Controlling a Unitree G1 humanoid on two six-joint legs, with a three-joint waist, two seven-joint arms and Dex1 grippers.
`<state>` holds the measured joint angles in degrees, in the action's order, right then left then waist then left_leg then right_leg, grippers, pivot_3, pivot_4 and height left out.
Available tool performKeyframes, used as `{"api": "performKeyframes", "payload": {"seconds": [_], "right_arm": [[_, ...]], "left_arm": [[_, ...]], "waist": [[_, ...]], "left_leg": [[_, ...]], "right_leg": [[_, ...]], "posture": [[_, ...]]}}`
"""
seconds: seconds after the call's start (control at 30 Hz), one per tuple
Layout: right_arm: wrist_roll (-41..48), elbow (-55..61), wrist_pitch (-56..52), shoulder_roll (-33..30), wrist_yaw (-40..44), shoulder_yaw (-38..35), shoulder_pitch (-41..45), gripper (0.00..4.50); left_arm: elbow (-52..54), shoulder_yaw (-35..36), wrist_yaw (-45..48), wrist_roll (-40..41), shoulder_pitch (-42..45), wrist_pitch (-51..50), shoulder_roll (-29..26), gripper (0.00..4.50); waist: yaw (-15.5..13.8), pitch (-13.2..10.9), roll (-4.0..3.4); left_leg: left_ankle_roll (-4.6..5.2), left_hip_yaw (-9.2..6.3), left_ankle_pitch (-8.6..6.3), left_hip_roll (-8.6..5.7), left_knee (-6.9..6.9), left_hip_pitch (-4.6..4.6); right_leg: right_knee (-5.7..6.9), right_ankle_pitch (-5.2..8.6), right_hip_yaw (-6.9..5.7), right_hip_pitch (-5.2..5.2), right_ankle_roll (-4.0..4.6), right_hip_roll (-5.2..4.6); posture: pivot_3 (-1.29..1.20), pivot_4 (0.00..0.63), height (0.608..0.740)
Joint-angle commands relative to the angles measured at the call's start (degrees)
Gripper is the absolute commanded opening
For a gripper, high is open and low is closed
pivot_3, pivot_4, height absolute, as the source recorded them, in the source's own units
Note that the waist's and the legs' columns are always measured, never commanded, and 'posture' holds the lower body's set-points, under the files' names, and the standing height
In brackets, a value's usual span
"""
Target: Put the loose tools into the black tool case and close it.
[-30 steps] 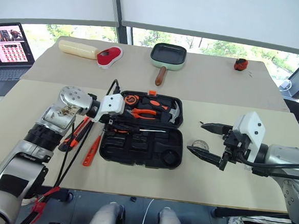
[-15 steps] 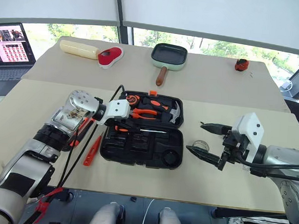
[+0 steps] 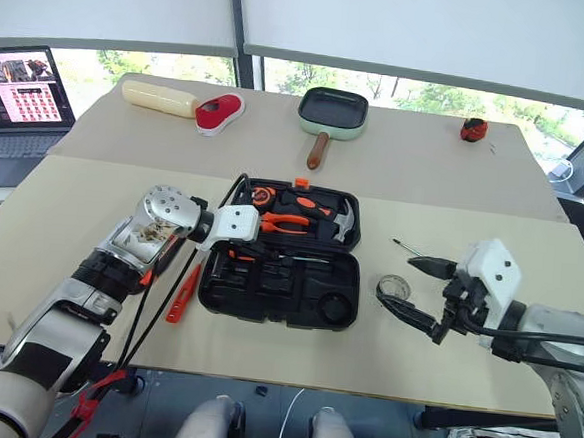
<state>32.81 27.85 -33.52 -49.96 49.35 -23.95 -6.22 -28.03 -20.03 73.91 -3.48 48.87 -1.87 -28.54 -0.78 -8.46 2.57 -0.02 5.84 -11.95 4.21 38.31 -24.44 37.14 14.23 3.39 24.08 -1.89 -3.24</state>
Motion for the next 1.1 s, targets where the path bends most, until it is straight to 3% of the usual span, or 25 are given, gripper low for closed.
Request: {"api": "performKeyframes", "payload": {"seconds": [0.03, 0.07, 0.23, 0.27, 0.37, 0.43, 0.7, 0.83, 1.0, 1.1], "right_arm": [[-3.59, -4.57, 2.47, -1.18, -0.19, -8.52, -4.54, 4.50], [-5.09, -7.31, 3.43, -1.82, 0.34, -10.45, -6.06, 4.50], [-9.11, -17.29, 8.08, -4.68, 3.17, -11.96, -7.12, 4.50], [-9.32, -20.09, 8.31, -5.57, 3.99, -10.80, -5.58, 4.50], [-11.78, -28.01, 10.61, -7.85, 5.45, -4.92, 1.23, 4.50], [-14.08, -32.53, 12.23, -8.49, 5.26, -1.26, 5.73, 4.50], [-24.93, -52.53, 16.26, -6.85, 5.70, 16.24, 26.40, 4.50], [-28.76, -59.37, 17.23, -4.66, 4.13, 20.88, 31.58, 4.50], [-29.19, -63.23, 20.27, -3.20, 5.51, 21.80, 32.02, 4.50], [-28.90, -63.97, 20.94, -2.60, 6.43, 21.66, 32.44, 3.85]], "left_arm": [[10.70, 7.24, 4.23, 11.03, 0.30, -14.15, -2.10, 0.53], [15.23, 9.44, 6.07, 15.68, -0.02, -19.74, -3.39, 0.69], [30.64, 14.45, 9.71, 29.76, -2.84, -36.39, -8.26, 2.50], [33.31, 14.68, 9.99, 31.55, -3.66, -38.31, -9.26, 2.72], [38.47, 14.84, 9.28, 34.86, -5.30, -41.63, -10.83, 3.99], [39.94, 14.82, 8.37, 35.88, -5.74, -42.45, -11.13, 4.40], [44.60, 15.79, 4.61, 38.69, -7.60, -43.96, -12.34, 4.40], [46.88, 16.35, 2.65, 39.64, -9.38, -43.82, -13.30, 4.40], [48.38, 16.53, 1.06, 40.36, -10.73, -43.37, -14.43, 4.40], [48.32, 16.31, 0.46, 40.45, -10.95, -42.73, -14.85, 4.50]], "waist": [[0.11, -0.01, 0.00], [0.17, -0.01, 0.00], [0.74, 0.07, -0.16], [0.88, 0.08, -0.19], [1.62, 0.07, -0.24], [1.87, 0.06, -0.24], [1.66, -0.01, -0.36], [1.56, -0.02, -0.36], [1.52, -0.02, -0.35], [1.59, -0.01, -0.34]], "left_leg": [[0.00, -0.01, 0.00, 0.00, 0.00, -0.06], [0.00, -0.03, 0.00, 0.00, 0.00, -0.15], [0.02, -0.08, -0.01, -0.01, 0.00, -0.14], [0.02, -0.08, -0.01, -0.01, 0.00, -0.09], [0.02, -0.08, 0.00, -0.03, -0.01, 0.15], [0.05, -0.10, 0.04, -0.04, -0.01, 0.18], [0.07, -0.13, 0.05, -0.19, -0.04, 0.08], [0.08, -0.12, 0.05, -0.22, -0.06, 0.06], [0.08, -0.12, 0.05, -0.24, -0.05, 0.10], [0.08, -0.12, 0.05, -0.24, -0.05, 0.16]], "right_leg": [[0.00, 0.00, 0.00, 0.06, 0.00, 0.00], [0.00, 0.00, -0.01, 0.14, 0.00, 0.01], [-0.01, 0.02, -0.02, 0.12, -0.04, 0.00], [0.00, 0.02, -0.01, 0.09, -0.04, 0.00], [0.00, 0.15, 0.03, -0.12, -0.24, 0.00], [0.01, 0.16, 0.04, -0.11, -0.27, 0.02], [0.01, 0.04, 0.20, 0.03, -0.08, -0.03], [-0.01, 0.06, 0.20, 0.03, -0.10, -0.06], [-0.02, 0.05, 0.20, -0.04, -0.12, -0.07], [-0.02, 0.05, 0.20, -0.10, -0.13, -0.07]], "posture": [[0.00, 0.150, 0.740], [0.00, 0.150, 0.740], [0.00, 0.150, 0.740], [0.00, 0.150, 0.740], [0.00, 0.150, 0.740], [0.00, 0.150, 0.740], [0.00, 0.150, 0.740], [0.00, 0.150, 0.740], [0.00, 0.150, 0.740], [0.00, 0.150, 0.740]]}}
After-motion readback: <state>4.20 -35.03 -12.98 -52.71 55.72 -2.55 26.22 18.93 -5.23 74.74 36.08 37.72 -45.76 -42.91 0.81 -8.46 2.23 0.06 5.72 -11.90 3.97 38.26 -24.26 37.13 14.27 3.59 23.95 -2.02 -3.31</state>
